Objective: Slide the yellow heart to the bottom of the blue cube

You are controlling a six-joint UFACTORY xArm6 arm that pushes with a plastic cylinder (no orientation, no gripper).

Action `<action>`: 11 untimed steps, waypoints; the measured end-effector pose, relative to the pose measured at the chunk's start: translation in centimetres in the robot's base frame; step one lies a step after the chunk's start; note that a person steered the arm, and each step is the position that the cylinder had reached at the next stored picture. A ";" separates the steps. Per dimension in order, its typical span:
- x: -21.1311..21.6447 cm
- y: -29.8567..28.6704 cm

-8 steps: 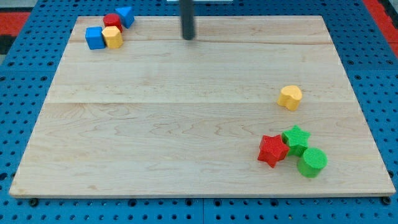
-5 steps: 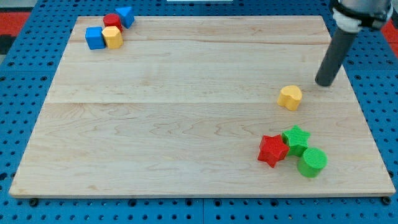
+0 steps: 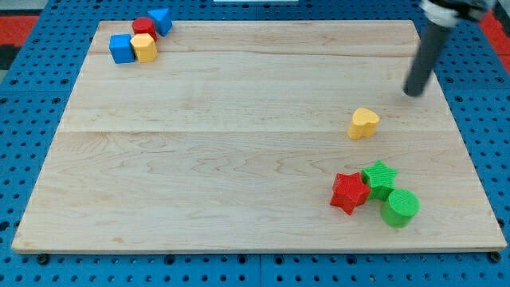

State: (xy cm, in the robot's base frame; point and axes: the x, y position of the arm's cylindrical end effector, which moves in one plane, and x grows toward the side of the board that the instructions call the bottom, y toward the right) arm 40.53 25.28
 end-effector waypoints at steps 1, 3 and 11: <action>3.0 -5.7; 5.6 -17.9; -7.3 -44.9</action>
State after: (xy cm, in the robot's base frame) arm 33.19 -19.61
